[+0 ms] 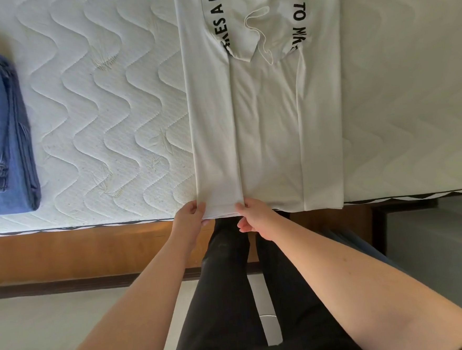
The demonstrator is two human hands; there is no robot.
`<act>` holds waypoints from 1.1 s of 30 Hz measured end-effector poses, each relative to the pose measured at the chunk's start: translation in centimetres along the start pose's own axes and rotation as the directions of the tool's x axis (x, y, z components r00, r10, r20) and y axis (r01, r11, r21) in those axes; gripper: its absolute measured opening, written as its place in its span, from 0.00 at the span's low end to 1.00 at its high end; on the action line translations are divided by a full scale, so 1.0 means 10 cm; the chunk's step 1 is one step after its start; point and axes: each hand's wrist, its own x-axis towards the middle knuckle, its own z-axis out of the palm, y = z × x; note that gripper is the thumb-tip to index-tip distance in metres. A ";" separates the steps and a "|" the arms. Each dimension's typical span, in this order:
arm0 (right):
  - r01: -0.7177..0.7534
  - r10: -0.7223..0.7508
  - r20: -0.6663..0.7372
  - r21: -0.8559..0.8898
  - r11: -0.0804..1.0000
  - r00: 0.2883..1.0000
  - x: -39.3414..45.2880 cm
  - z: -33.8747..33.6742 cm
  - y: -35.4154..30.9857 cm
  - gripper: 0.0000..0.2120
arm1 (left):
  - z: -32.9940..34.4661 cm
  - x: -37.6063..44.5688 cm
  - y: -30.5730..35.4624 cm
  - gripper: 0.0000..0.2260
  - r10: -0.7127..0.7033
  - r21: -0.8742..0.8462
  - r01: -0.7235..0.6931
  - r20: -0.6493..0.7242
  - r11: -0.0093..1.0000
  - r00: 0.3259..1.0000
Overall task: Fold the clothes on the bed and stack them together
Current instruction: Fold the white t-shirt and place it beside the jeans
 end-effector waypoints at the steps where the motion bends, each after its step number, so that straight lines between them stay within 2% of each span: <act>1: 0.004 -0.005 -0.017 -0.056 0.998 1.000 -0.01 0.00 -0.02 0.20 | 0.00 0.00 0.00 0.09 -0.021 -0.021 0.021 0.019 1.000 1.000; 4: -0.021 0.016 -0.025 -0.234 0.972 1.000 -0.01 0.00 -0.12 0.19 | 0.00 -0.04 0.04 0.10 -0.046 0.001 0.046 0.034 0.999 0.998; 7: -0.117 0.121 -0.013 -0.381 0.917 0.993 -0.06 -0.04 -0.16 0.23 | 0.06 -0.13 0.12 0.10 0.118 0.298 -0.072 -0.138 0.952 0.983; 8: -0.112 0.111 -0.026 -0.398 0.911 0.994 -0.07 -0.08 -0.16 0.23 | 0.08 -0.18 0.16 0.10 0.198 0.368 -0.107 -0.217 0.924 0.956; 10: -0.072 0.032 -0.108 -0.398 0.915 0.994 -0.11 -0.23 -0.17 0.19 | 0.15 -0.26 0.25 0.10 0.319 0.399 -0.181 -0.311 0.899 0.895; 12: 0.012 -0.108 -0.220 -0.396 0.918 0.969 -0.14 -0.47 -0.18 0.16 | 0.27 -0.31 0.35 0.07 0.410 0.427 -0.272 -0.275 0.862 0.870; 14: 0.113 -0.281 -0.334 -0.444 0.889 0.900 -0.20 -0.77 -0.19 0.15 | 0.44 -0.32 0.48 0.04 0.472 0.470 -0.350 -0.168 0.810 0.866; 16: 0.187 -0.402 -0.471 -0.438 0.879 0.785 -0.25 -1.11 -0.18 0.13 | 0.66 -0.33 0.60 0.01 0.501 0.471 -0.416 -0.066 0.778 0.863; 18: 0.259 -0.441 -0.603 -0.368 0.893 0.665 -0.28 -1.43 -0.15 0.10 | 0.92 -0.32 0.73 0.03 0.486 0.445 -0.447 0.030 0.776 0.874; 20: 0.291 -0.426 -0.684 -0.311 0.905 0.592 -0.28 -1.72 -0.13 0.15 | 1.23 -0.29 0.85 0.06 0.440 0.446 -0.451 0.136 0.773 0.888; 22: 0.263 -0.352 -0.686 -0.235 0.936 0.637 -0.25 -1.93 -0.09 0.20 | 1.55 -0.28 0.96 0.10 0.377 0.455 -0.444 0.234 0.772 0.896; 25: 0.191 -0.269 -0.571 -0.195 0.962 0.775 -0.21 -2.09 -0.01 0.17 | 1.98 -0.26 1.08 0.17 0.257 0.413 -0.383 0.327 0.827 0.909; 27: 0.118 -0.196 -0.482 -0.188 0.975 0.854 -0.20 -2.14 0.05 0.19 | 2.16 -0.24 1.12 0.15 0.195 0.442 -0.348 0.354 0.827 0.915; 28: 0.085 -0.159 -0.443 -0.183 0.979 0.882 -0.19 -2.15 0.07 0.20 | 2.22 -0.20 1.12 0.10 0.179 0.500 -0.345 0.351 0.795 0.919; 29: 0.065 -0.138 -0.417 -0.186 0.980 0.898 -0.18 -2.15 0.10 0.20 | 2.26 -0.20 1.13 0.06 0.173 0.547 -0.344 0.340 0.763 0.924; 31: 0.051 -0.152 -0.423 -0.241 0.969 0.893 -0.19 -2.13 0.12 0.18 | 2.28 -0.19 1.12 0.12 0.191 0.597 -0.335 0.293 0.729 0.937; 33: 0.072 -0.206 -0.437 -0.303 0.950 0.876 -0.20 -2.11 0.14 0.18 | 2.25 -0.19 1.07 0.09 0.214 0.587 -0.335 0.268 0.737 0.939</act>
